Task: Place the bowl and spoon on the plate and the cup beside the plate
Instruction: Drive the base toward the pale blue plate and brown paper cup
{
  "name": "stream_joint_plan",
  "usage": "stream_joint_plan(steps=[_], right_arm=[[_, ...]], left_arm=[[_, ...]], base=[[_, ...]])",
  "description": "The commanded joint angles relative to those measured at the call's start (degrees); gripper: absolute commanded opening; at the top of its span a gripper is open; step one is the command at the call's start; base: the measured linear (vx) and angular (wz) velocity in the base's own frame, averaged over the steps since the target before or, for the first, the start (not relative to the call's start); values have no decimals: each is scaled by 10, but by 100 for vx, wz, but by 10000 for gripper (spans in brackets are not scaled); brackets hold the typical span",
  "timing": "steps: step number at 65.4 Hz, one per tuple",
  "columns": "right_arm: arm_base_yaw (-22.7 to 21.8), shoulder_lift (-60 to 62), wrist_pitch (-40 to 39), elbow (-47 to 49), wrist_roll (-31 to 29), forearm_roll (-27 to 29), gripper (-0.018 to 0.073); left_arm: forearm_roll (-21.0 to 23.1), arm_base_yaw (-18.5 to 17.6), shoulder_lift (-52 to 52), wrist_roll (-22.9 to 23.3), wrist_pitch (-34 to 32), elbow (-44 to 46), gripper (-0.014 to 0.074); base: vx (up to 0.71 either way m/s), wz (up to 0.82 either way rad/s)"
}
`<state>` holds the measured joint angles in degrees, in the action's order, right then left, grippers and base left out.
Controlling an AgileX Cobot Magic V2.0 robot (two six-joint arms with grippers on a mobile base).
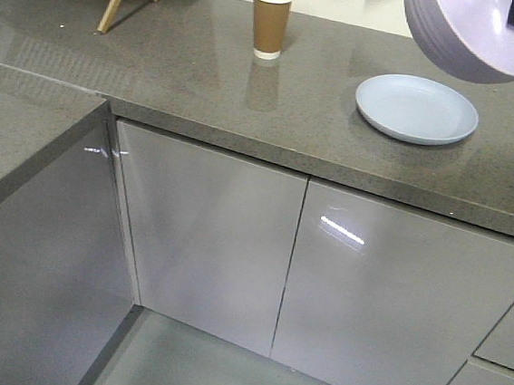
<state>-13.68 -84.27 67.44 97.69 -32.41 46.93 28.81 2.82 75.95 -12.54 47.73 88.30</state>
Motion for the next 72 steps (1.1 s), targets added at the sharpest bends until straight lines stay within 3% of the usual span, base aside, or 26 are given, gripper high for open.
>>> stream_joint_plan(steps=[1, 72], right_arm=[[-1, 20, -22, 14, -2, 31, -5], [-1, 20, -22, 14, -2, 31, -5]], left_arm=[[18, 0, -16, -2, -33, 16, -7], [18, 0, -16, -2, -33, 16, -7]], base=[[4, -21], [3, -13]])
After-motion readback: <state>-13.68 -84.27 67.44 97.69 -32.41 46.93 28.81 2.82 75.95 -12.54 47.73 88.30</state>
